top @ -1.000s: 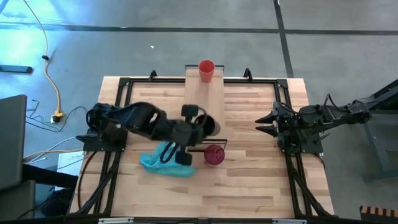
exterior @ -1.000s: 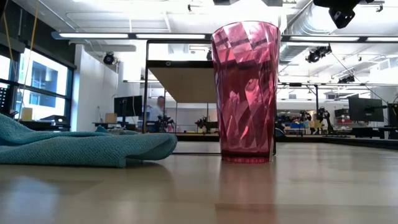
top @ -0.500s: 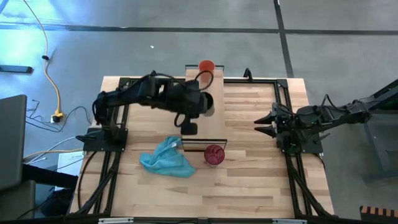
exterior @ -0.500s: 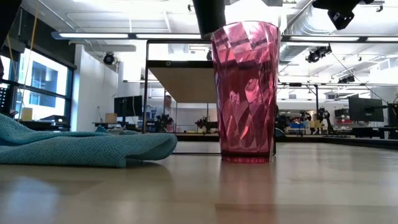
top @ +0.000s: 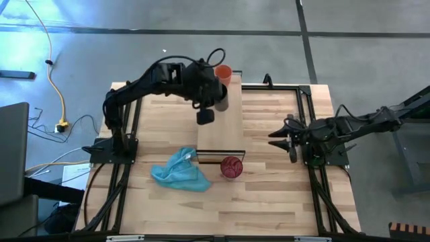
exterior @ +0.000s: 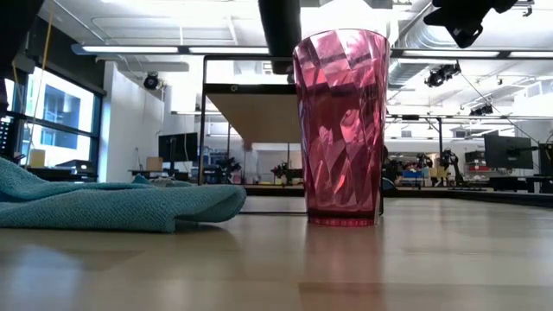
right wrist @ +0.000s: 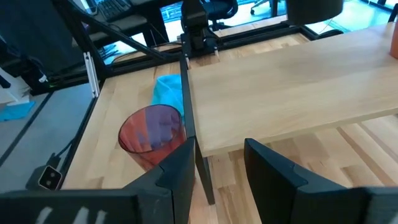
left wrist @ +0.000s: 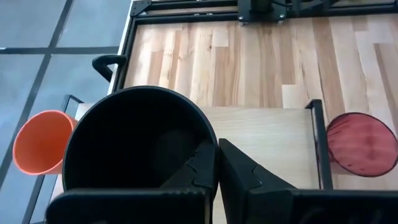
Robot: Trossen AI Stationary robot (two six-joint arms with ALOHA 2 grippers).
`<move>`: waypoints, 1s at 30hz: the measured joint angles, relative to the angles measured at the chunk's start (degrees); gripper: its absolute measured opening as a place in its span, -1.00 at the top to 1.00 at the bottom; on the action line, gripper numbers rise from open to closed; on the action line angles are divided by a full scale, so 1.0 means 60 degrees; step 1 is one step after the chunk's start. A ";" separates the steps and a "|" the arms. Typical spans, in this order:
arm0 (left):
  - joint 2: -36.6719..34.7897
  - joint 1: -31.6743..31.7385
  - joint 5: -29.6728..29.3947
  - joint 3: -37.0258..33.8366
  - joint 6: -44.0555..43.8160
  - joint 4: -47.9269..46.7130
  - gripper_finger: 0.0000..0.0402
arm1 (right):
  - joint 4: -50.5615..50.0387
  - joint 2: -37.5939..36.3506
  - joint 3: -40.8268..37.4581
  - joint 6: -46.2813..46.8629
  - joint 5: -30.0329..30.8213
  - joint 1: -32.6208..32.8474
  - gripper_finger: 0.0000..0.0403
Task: Stack small to large cups/mugs on shelf
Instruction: Put the black cup on the shelf
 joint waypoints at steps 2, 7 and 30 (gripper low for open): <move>0.0029 0.0105 0.0017 0.0000 -0.0001 0.0007 1.00 | 0.0038 0.0115 0.0000 -0.0021 -0.0003 0.0002 0.35; 0.0211 0.0276 0.0382 -0.0007 0.0095 0.0138 1.00 | 0.0169 0.0349 0.0000 -0.0043 0.0000 0.0003 0.35; 0.1191 0.0649 0.0971 -0.0009 0.0368 -0.0368 1.00 | 0.0586 0.0815 -0.0004 -0.0014 -0.0004 -0.0001 0.35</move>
